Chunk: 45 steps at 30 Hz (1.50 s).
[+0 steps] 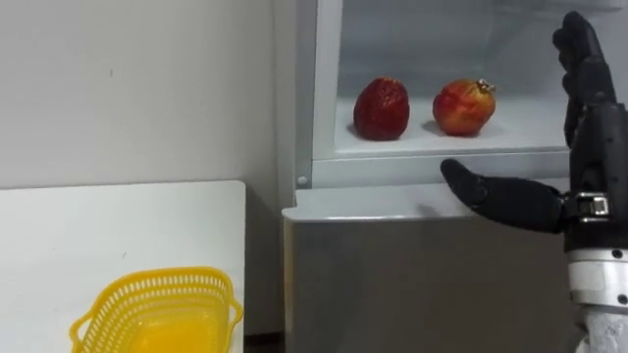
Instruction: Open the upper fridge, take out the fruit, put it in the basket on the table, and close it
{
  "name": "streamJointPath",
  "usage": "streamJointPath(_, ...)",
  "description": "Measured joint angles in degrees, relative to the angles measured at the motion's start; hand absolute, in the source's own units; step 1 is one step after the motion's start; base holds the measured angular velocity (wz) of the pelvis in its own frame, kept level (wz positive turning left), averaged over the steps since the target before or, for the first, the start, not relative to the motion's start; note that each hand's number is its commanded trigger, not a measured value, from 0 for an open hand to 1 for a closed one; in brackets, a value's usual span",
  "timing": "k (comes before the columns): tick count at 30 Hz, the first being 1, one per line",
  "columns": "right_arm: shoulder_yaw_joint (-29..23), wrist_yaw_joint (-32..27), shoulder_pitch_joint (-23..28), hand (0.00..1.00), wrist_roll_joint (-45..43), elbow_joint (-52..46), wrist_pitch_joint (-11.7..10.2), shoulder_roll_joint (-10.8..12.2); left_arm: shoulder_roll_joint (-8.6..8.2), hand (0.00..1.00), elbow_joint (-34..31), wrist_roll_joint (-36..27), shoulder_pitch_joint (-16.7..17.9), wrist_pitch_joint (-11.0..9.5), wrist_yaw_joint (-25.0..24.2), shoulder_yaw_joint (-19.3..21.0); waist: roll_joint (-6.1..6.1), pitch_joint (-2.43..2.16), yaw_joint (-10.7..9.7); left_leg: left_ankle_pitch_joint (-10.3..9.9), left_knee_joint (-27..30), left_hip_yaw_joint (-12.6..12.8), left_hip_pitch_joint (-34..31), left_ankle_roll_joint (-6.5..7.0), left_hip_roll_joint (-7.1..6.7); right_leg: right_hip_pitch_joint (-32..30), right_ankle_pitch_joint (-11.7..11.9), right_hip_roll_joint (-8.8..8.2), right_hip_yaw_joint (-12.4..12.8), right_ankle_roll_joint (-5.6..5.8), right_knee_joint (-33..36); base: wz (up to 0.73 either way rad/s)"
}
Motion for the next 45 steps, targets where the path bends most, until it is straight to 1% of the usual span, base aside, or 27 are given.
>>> streamJointPath(2,0.02,0.30,-0.65,0.00,-0.08,0.37,0.93,-0.02,-0.04,0.00,-0.18,1.15,-0.31,0.02,0.02,0.07,-0.09,0.06,0.31,0.00,0.08,-0.14,-0.14,0.00,0.00,-0.04,0.00,-0.01,-0.22,0.00,0.01,0.07)
streamJointPath(3,0.02,0.51,-1.01,0.00,-0.25,0.57,1.02,-0.05,-0.14,0.00,-0.18,2.31,-0.64,0.03,0.05,0.47,-0.06,0.07,0.96,0.00,0.23,-0.27,-0.44,0.00,0.00,-0.10,0.00,-0.02,-0.36,0.00,0.01,0.04)
streamJointPath(4,0.01,0.51,-1.17,0.00,-0.46,0.61,1.05,-0.12,-0.14,0.00,-0.18,2.66,-0.78,0.03,0.07,0.56,-0.06,0.07,1.11,-0.01,0.28,-0.36,-0.70,0.00,0.00,-0.14,0.00,-0.02,-0.48,0.00,0.02,0.10)
streamJointPath(5,0.01,0.56,-1.54,0.00,-0.93,0.67,1.05,-0.43,-0.13,0.00,-0.18,3.28,-1.07,0.03,0.18,0.92,-0.07,0.06,1.17,-0.01,0.36,-0.64,-0.97,0.00,-0.04,-0.22,0.00,-0.09,-1.03,0.00,0.03,0.11)
streamJointPath(11,0.03,0.65,-5.24,0.00,-2.07,2.53,1.13,-1.13,-0.08,0.00,-0.20,3.68,-1.33,0.00,0.23,2.39,-0.13,0.09,1.64,0.01,0.44,-1.45,-1.09,0.02,-0.19,-0.08,0.00,-0.21,-1.81,0.00,0.04,0.06)
streamJointPath(14,-0.02,0.95,-9.18,0.00,-2.06,5.60,1.27,-2.45,0.04,0.00,-0.66,3.63,-1.35,0.00,-0.03,2.77,-0.34,0.19,1.45,0.13,0.47,-1.81,-1.12,0.13,-0.36,-0.12,0.00,-0.35,-2.13,0.00,0.02,0.06)
streamJointPath(15,0.00,1.12,-10.47,0.00,-2.07,6.76,1.35,-3.41,0.25,0.00,-1.05,3.64,-1.53,0.00,-0.35,2.77,-0.53,0.28,1.48,0.15,0.47,-1.88,-1.18,0.15,-0.39,-0.14,0.00,-0.37,-2.26,0.01,0.00,0.03)
streamJointPath(17,0.00,1.14,-11.52,0.00,-2.08,7.52,1.78,-4.10,0.57,0.00,-1.16,3.64,-1.90,-0.08,-0.71,2.77,-0.85,0.29,1.67,0.16,0.47,-1.98,-1.22,0.14,-0.39,-0.13,0.00,-0.37,-2.41,0.01,0.00,0.04)
streamJointPath(22,0.04,1.14,-11.82,0.00,-1.97,8.47,1.78,-4.10,0.69,0.00,-1.17,3.62,-2.42,-0.07,-0.93,2.73,-1.45,0.28,1.88,0.16,0.48,-2.30,-1.37,0.14,-0.47,-0.17,0.00,-0.39,-2.54,0.01,-0.05,0.01)
streamJointPath(24,0.04,1.14,-11.82,0.00,-1.95,9.05,2.29,-4.10,0.69,0.00,-1.18,3.62,-2.50,-0.07,-0.92,2.72,-1.55,0.23,1.90,0.16,0.55,-2.37,-1.58,0.15,-0.50,-0.36,0.00,-0.41,-2.56,0.01,-0.05,0.00)
streamJointPath(29,0.06,1.13,-11.82,0.00,-1.93,9.40,2.34,-4.10,0.70,0.00,-1.18,3.61,-2.62,-0.06,-0.88,2.72,-1.52,0.23,1.94,0.17,0.97,-2.49,-2.09,0.14,-0.48,-0.63,0.00,-0.39,-2.61,0.01,-0.07,0.00)
streamJointPath(35,0.13,1.29,-11.82,0.00,-1.84,9.81,2.42,-4.23,0.69,0.00,-1.17,3.58,-2.94,-0.06,-1.12,2.74,-1.38,0.21,2.89,0.17,1.40,-2.55,-2.06,0.15,-0.48,-0.39,0.01,-0.40,-2.67,0.00,-0.02,0.00)
streamJointPath(40,0.50,2.54,-13.66,0.00,-1.75,14.01,2.55,-4.48,0.64,0.00,-1.17,3.60,-2.90,-0.05,-1.03,2.72,-1.11,0.23,2.97,0.17,1.55,-3.25,-2.09,0.16,-0.52,-0.01,0.05,-0.39,-3.12,-0.06,0.04,0.06)
streamJointPath(42,1.25,3.17,-14.10,0.00,-1.84,14.65,3.27,-5.34,0.60,0.00,-1.17,3.60,-2.84,0.01,-0.91,2.74,-0.74,-0.08,3.10,0.17,1.29,-3.33,-2.28,0.16,-0.51,-0.06,0.06,-0.39,-3.32,-0.09,0.10,0.02)
streamJointPath(45,2.56,4.32,-15.35,0.00,-1.84,14.64,3.59,-6.96,0.66,0.00,-1.16,3.61,-2.84,0.12,-0.75,2.96,-0.47,-0.26,3.19,0.23,1.38,-3.34,-2.23,0.14,-0.51,-0.14,0.06,-0.39,-3.41,-0.09,0.08,0.00)
